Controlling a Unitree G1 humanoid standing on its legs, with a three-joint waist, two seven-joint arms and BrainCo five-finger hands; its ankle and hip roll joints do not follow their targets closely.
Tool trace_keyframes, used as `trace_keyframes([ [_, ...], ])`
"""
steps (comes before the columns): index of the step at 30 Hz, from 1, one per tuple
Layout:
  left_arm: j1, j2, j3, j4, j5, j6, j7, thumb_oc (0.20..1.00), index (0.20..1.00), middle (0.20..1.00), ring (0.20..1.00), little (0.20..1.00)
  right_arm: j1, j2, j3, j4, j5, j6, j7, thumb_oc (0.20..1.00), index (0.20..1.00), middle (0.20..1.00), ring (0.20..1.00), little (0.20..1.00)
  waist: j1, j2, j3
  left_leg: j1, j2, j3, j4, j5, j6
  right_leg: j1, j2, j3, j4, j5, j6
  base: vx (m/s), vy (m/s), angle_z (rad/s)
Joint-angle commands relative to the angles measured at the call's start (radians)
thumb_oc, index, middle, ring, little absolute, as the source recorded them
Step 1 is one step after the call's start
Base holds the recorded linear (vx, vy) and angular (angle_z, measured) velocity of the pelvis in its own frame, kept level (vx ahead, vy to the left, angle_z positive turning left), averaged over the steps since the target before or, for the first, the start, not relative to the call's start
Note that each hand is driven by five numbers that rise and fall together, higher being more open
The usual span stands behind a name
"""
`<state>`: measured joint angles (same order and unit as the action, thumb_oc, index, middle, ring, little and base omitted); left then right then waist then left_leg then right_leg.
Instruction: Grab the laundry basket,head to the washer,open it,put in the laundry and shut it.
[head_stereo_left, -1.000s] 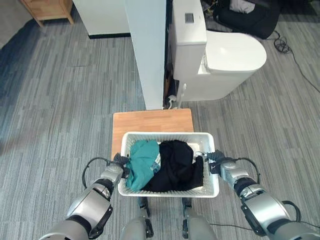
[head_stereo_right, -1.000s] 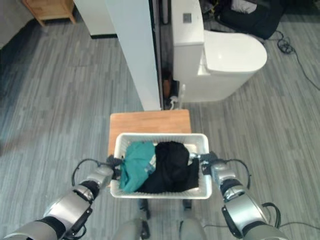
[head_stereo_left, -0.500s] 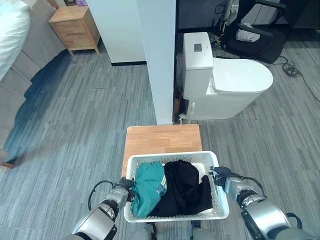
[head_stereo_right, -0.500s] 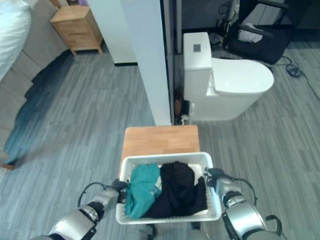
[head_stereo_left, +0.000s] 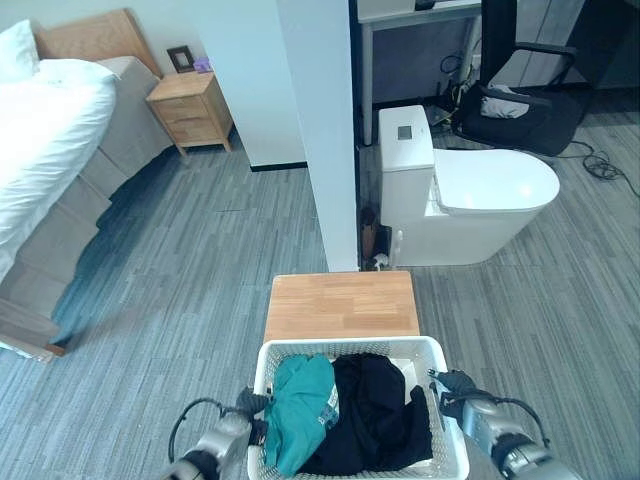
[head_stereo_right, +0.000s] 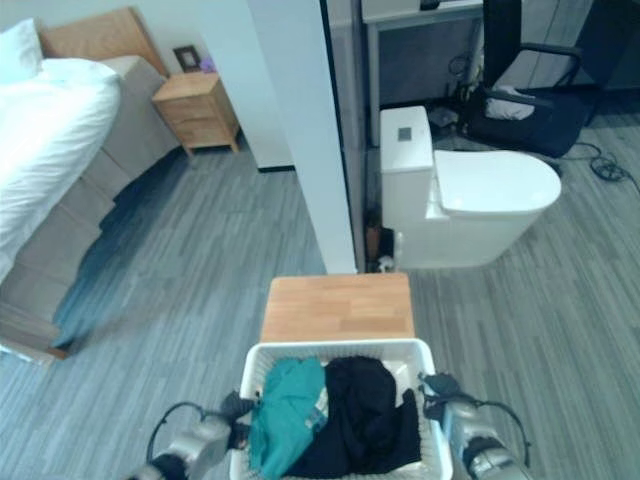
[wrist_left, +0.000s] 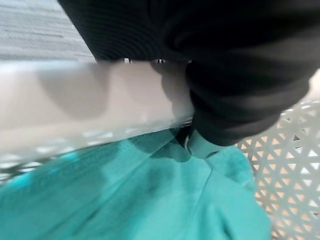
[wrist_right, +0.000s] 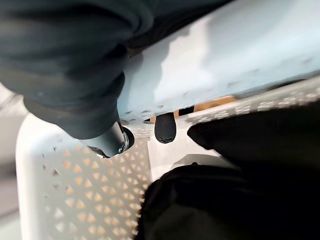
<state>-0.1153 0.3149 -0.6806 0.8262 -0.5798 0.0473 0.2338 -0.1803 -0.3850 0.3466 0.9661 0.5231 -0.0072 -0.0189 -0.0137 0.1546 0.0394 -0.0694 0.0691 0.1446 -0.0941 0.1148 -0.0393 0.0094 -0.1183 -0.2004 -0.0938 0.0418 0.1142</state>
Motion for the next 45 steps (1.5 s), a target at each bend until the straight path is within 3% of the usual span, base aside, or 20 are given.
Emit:
trace_keyframes([
  [1, -0.133, -0.147, -0.038, -0.065, -0.071, -0.049, -0.216, 0.2, 0.2, 0.2, 0.2, 0.2, -0.01, 0.107, 0.069, 0.028, -0.098, 0.042, 0.106, 0.2, 0.2, 0.2, 0.2, 0.2, 0.024, -0.056, 0.057, 0.034, -0.005, -0.048, 0.007, -0.04, -0.027, -0.005, -0.062, 0.002, 0.007, 0.044, 0.041, 0.01, -0.056, 0.03],
  [13, -0.161, -0.093, -0.004, -0.143, -0.009, -0.01, -0.233, 0.2, 0.2, 0.2, 0.2, 0.2, -0.003, 0.028, 0.058, -0.081, -0.125, 0.061, 0.13, 0.2, 0.2, 0.2, 0.2, 0.2, 0.023, -0.096, 0.06, 0.049, 0.02, -0.085, 0.07, -0.065, -0.025, 0.036, -0.015, 0.001, 0.007, 0.011, 0.015, -0.01, -0.047, 0.01],
  [14, -0.168, -0.092, -0.002, -0.149, 0.002, -0.011, -0.234, 0.2, 0.2, 0.2, 0.2, 0.2, -0.016, 0.025, 0.06, -0.082, -0.123, 0.067, 0.135, 0.2, 0.2, 0.2, 0.2, 0.2, 0.029, -0.105, 0.066, 0.031, 0.0, -0.12, 0.123, -0.09, -0.022, 0.032, -0.021, 0.013, 0.007, 0.016, 0.015, -0.15, 0.035, 0.05],
  [15, -0.196, -0.098, 0.005, -0.146, 0.015, -0.012, -0.227, 0.2, 0.2, 0.2, 0.2, 0.2, -0.052, 0.024, 0.069, -0.07, -0.109, 0.069, 0.141, 0.2, 0.2, 0.2, 0.2, 0.2, 0.046, -0.115, 0.093, -0.018, -0.071, -0.255, 0.207, -0.137, -0.015, 0.016, -0.028, 0.036, 0.011, 0.027, 0.011, -0.14, 0.034, -0.04],
  [20, -0.269, -0.135, -0.008, -0.108, 0.043, -0.021, -0.233, 0.2, 0.2, 0.2, 0.2, 0.2, -0.143, 0.034, 0.056, -0.016, -0.093, 0.07, 0.137, 0.2, 0.2, 0.2, 0.2, 0.2, 0.035, -0.113, 0.113, -0.052, -0.124, -0.279, 0.211, -0.155, 0.016, -0.037, -0.055, 0.057, 0.032, 0.065, 0.029, -0.13, 0.136, -0.16],
  [25, -0.322, -0.131, -0.013, -0.111, 0.048, -0.031, -0.226, 0.2, 0.2, 0.2, 0.2, 0.2, -0.217, 0.034, 0.049, -0.04, -0.073, 0.074, 0.124, 0.2, 0.2, 0.2, 0.2, 0.2, 0.027, -0.115, 0.125, -0.073, -0.158, -0.223, 0.182, -0.143, 0.047, -0.127, -0.098, 0.114, 0.043, 0.136, 0.066, -0.12, 0.217, -0.32],
  [27, -0.356, -0.099, 0.0, -0.137, 0.033, -0.039, -0.214, 0.2, 0.2, 0.2, 0.2, 0.2, -0.277, 0.035, 0.055, -0.066, -0.074, 0.078, 0.111, 0.2, 0.2, 0.2, 0.2, 0.2, 0.033, -0.127, 0.133, -0.088, -0.154, -0.167, 0.146, -0.122, 0.059, -0.195, -0.118, 0.125, 0.032, 0.211, 0.092, -0.18, 0.221, -0.47],
  [30, -0.377, -0.092, 0.012, -0.129, 0.03, -0.036, -0.21, 0.2, 0.2, 0.2, 0.2, 0.2, -0.309, 0.055, 0.061, -0.048, -0.081, 0.083, 0.106, 0.2, 0.2, 0.2, 0.2, 0.2, 0.059, -0.117, 0.143, -0.095, -0.128, -0.136, 0.13, -0.097, 0.065, -0.194, -0.102, 0.043, 0.102, 0.151, 0.081, -0.12, 0.09, -0.8],
  [31, -0.374, -0.092, 0.026, -0.117, 0.023, -0.033, -0.205, 0.2, 0.2, 0.2, 0.2, 0.2, -0.308, 0.069, 0.071, -0.036, -0.077, 0.084, 0.112, 0.2, 0.2, 0.2, 0.2, 0.2, 0.087, -0.116, 0.125, -0.091, -0.111, -0.1, 0.095, -0.067, 0.068, -0.147, -0.072, 0.0, 0.194, 0.063, 0.059, -0.14, 0.142, -0.86],
  [35, -0.373, -0.108, 0.041, -0.044, 0.025, -0.021, -0.214, 0.2, 0.2, 0.2, 0.2, 0.2, -0.32, 0.099, 0.08, 0.043, -0.062, 0.088, 0.138, 0.2, 0.2, 0.2, 0.2, 0.2, 0.14, -0.113, 0.098, -0.066, -0.079, -0.034, 0.056, -0.041, 0.074, -0.047, -0.037, -0.04, 0.281, -0.062, 0.043, -0.1, 0.04, -0.85],
  [38, -0.378, -0.122, 0.054, 0.011, 0.026, -0.02, -0.212, 0.2, 0.2, 0.2, 0.2, 0.2, -0.323, 0.109, 0.083, 0.086, -0.081, 0.094, 0.144, 0.2, 0.2, 0.2, 0.2, 0.2, 0.181, -0.126, 0.082, -0.081, -0.06, 0.038, 0.063, -0.025, 0.065, 0.036, -0.061, -0.113, 0.247, -0.052, 0.049, -0.19, -0.059, -0.79],
  [40, -0.385, -0.138, 0.074, 0.07, 0.022, -0.018, -0.219, 0.2, 0.2, 0.2, 0.2, 0.2, -0.332, 0.107, 0.084, 0.1, -0.088, 0.098, 0.148, 0.2, 0.2, 0.2, 0.2, 0.2, 0.181, -0.137, 0.076, -0.085, -0.046, 0.087, 0.063, -0.015, 0.053, 0.054, -0.046, -0.12, 0.165, -0.053, 0.047, -0.18, -0.108, -0.7],
  [45, -0.407, -0.152, 0.099, 0.17, 0.07, -0.008, -0.232, 0.2, 0.2, 0.2, 0.2, 0.2, -0.312, 0.086, 0.082, 0.139, -0.127, 0.104, 0.165, 0.2, 0.2, 0.2, 0.2, 0.2, 0.134, -0.138, 0.09, -0.076, 0.005, 0.114, 0.075, 0.023, 0.019, 0.068, 0.02, -0.071, 0.087, -0.069, 0.013, -0.13, -0.192, -0.72],
])
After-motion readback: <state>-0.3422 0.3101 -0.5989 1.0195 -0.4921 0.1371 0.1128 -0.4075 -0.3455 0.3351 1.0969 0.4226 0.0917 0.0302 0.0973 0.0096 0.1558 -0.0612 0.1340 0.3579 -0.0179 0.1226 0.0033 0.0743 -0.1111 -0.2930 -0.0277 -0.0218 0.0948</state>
